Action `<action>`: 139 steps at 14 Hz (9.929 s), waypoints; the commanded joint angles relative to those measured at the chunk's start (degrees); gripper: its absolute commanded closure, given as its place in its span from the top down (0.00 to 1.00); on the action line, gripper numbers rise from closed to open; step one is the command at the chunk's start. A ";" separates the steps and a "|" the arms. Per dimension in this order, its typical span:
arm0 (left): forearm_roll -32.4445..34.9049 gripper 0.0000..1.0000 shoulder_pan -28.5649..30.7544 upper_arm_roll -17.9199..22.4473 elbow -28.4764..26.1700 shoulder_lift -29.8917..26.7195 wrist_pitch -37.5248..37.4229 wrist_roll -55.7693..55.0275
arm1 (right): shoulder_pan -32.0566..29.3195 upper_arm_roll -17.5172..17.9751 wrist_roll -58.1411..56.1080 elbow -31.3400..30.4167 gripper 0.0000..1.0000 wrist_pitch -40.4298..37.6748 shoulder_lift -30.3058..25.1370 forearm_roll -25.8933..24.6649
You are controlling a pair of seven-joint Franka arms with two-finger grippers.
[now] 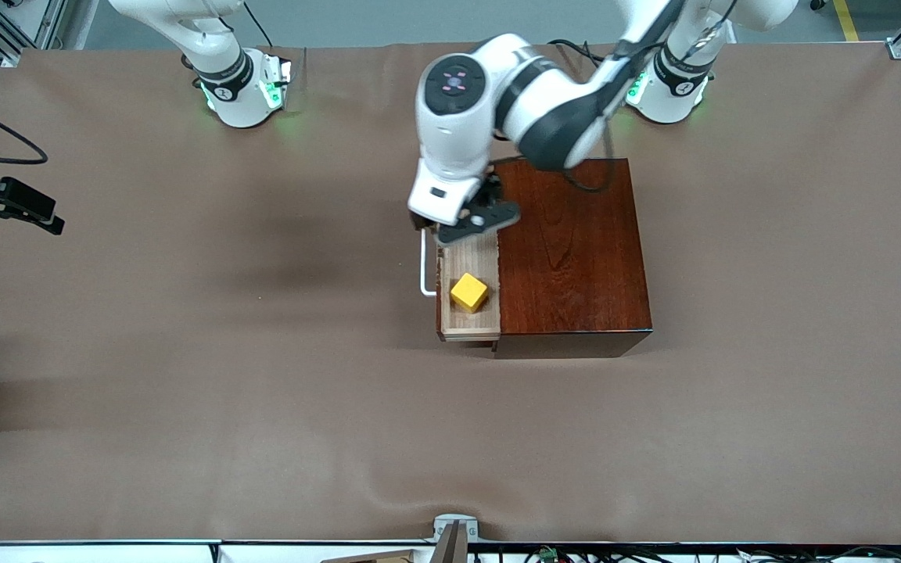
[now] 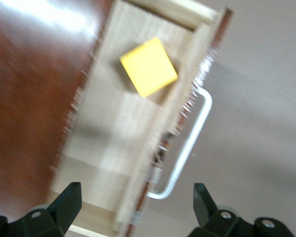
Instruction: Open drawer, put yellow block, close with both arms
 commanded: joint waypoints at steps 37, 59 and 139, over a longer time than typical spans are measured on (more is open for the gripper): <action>4.15 1.00 -4.88 6.85 4.50 10.55 2.38 -66.00 | -0.69 0.66 -0.23 -0.69 1.00 0.24 -1.20 -0.07; 19.09 1.00 -5.15 6.15 5.64 9.84 -10.47 -65.29 | -0.60 0.66 -0.23 -0.69 1.00 0.24 -1.11 -0.07; 1.24 1.00 43.19 4.48 -11.59 -29.97 -21.90 73.12 | -0.43 0.75 -0.32 -0.69 1.00 1.82 -1.11 -0.94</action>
